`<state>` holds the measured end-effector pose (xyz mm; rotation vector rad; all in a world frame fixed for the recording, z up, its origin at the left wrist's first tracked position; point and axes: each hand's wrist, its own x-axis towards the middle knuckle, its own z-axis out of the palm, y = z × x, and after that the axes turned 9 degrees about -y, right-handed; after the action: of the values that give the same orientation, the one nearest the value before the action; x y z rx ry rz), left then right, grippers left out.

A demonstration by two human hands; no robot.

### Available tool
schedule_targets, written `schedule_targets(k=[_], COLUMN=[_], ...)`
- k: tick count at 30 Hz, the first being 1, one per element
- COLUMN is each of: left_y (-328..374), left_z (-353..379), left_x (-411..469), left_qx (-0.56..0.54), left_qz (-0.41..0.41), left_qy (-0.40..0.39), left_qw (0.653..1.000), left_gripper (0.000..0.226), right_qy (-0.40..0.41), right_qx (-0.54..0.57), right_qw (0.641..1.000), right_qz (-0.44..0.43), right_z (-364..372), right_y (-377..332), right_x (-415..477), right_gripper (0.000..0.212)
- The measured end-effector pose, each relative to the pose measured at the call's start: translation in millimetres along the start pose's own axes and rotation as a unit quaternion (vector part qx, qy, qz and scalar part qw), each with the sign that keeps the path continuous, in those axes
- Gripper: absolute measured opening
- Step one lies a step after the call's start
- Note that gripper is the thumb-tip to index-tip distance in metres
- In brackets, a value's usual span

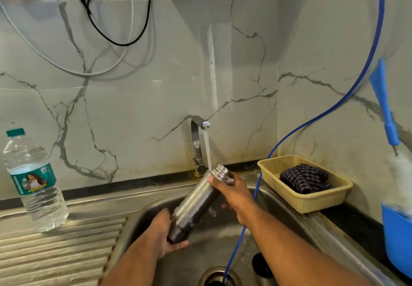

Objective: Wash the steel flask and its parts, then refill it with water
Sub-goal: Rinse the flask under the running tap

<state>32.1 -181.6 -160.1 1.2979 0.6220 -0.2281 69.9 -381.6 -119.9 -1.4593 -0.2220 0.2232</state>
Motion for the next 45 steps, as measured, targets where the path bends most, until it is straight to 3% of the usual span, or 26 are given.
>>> schedule_targets(k=[3,7,11,14,19,22,26,30,34,38,41,45], left_y=[-2,-8,-6,-6,-8,-7,-9,-7,-9,-7,-7,-5], left_z=[21,32,32,31,25,22,23,23,23,21,22,22], left_x=[-6,-10,-14,-12,-14,-16,-20,-23,-29,-29,-30,-29], left_qx=[0.062,0.177,0.253,0.278,0.316,0.326,0.325,0.320,0.322,0.319,0.316,0.319], left_qz=[-0.028,-0.053,-0.018,0.013,0.017,0.042,0.062,0.078,0.095,0.100,0.106,0.103], left_qy=[-0.025,-0.055,-0.032,-0.023,-0.006,-0.001,0.005,0.006,0.010,0.000,-0.007,-0.015], left_qw=[0.997,0.981,0.967,0.960,0.949,0.944,0.944,0.944,0.942,0.942,0.943,0.942], left_gripper=[0.055,0.043,0.023,0.023,0.020,0.017,0.016,0.018,0.020,0.020,0.022,0.022], right_qy=[-0.055,-0.016,-0.026,0.006,0.005,0.036,0.035,0.061,0.056,0.075,0.062,0.081], right_qx=[-0.002,-0.154,-0.282,-0.280,-0.318,-0.298,-0.325,-0.320,-0.359,-0.341,-0.375,-0.348], right_qw=[0.998,0.987,0.959,0.959,0.948,0.953,0.945,0.945,0.932,0.936,0.925,0.933], right_qz=[-0.006,-0.028,-0.022,-0.045,0.019,-0.026,0.004,-0.039,-0.007,-0.034,0.001,-0.041], right_z=[12,18,19,20,23,22,22,22,25,24,24,22], right_y=[1,11,15,12,25,14,18,11,16,10,13,8], right_x=[0,-2,-3,0,-3,0,-5,-2,-7,-4,-6,-4], right_gripper=[0.079,0.071,0.074,0.069,0.076,0.068,0.073,0.073,0.075,0.075,0.076,0.073])
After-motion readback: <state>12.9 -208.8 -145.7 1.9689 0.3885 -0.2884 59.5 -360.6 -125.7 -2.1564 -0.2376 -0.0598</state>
